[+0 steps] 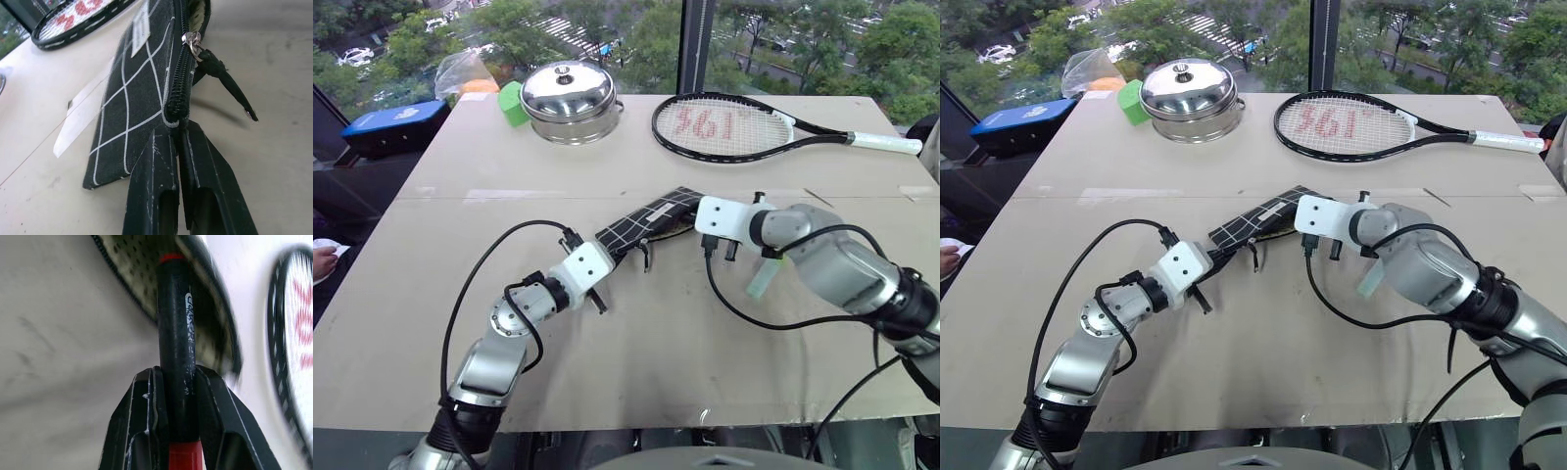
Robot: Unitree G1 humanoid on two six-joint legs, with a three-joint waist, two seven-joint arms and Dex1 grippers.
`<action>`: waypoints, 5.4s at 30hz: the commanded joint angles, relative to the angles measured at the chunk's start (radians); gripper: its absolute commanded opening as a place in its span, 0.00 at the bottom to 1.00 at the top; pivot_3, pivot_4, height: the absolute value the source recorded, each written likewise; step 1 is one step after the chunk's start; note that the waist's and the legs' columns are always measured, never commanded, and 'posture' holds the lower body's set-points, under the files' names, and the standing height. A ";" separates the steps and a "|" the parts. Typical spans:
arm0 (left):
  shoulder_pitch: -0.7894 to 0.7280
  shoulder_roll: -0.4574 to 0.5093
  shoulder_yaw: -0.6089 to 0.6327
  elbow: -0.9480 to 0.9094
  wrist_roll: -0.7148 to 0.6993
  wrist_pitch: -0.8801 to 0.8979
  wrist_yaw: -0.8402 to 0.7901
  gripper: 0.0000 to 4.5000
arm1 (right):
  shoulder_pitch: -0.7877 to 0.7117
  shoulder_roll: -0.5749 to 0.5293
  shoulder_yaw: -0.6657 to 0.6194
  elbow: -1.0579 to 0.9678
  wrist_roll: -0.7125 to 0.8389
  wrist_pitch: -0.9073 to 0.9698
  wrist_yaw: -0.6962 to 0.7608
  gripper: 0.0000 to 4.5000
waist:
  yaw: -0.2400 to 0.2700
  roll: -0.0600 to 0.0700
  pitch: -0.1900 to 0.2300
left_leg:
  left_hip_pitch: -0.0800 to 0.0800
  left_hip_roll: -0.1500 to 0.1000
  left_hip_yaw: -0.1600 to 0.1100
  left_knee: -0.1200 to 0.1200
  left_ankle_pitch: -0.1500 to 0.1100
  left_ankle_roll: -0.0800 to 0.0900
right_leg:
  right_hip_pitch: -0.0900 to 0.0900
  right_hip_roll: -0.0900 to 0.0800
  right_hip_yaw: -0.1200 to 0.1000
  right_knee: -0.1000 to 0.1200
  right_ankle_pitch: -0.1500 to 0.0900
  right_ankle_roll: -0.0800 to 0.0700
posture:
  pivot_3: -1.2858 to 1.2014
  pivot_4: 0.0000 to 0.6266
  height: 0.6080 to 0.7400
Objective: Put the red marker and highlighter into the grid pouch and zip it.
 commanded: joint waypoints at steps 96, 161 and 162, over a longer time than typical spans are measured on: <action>-0.032 0.003 -0.003 -0.017 -0.068 -0.012 -0.041 0.00 | 0.475 0.495 -0.701 -0.399 0.485 0.576 0.057 0.74 | 0.020 -0.002 0.003 | 0.000 0.001 0.000 0.003 0.001 -0.002 | 0.001 0.000 0.001 0.002 0.000 -0.006 | 0.52 0.24 1.00; 0.380 0.253 0.461 -0.082 -0.623 0.222 -0.392 0.77 | 1.440 0.070 -1.527 -0.300 0.635 -0.603 0.372 0.91 | 0.028 -0.002 0.004 | 0.006 0.002 0.000 0.001 -0.002 -0.003 | 0.005 0.001 0.004 -0.001 -0.008 0.006 | 0.52 0.24 1.00; 0.395 0.257 0.470 -0.080 -0.618 0.212 -0.402 0.77 | 1.467 0.076 -1.555 -0.295 0.644 -0.620 0.388 0.91 | 0.029 -0.002 0.004 | 0.006 0.002 0.000 0.002 -0.003 -0.006 | 0.005 0.000 0.005 -0.001 -0.008 0.005 | 0.52 0.24 1.00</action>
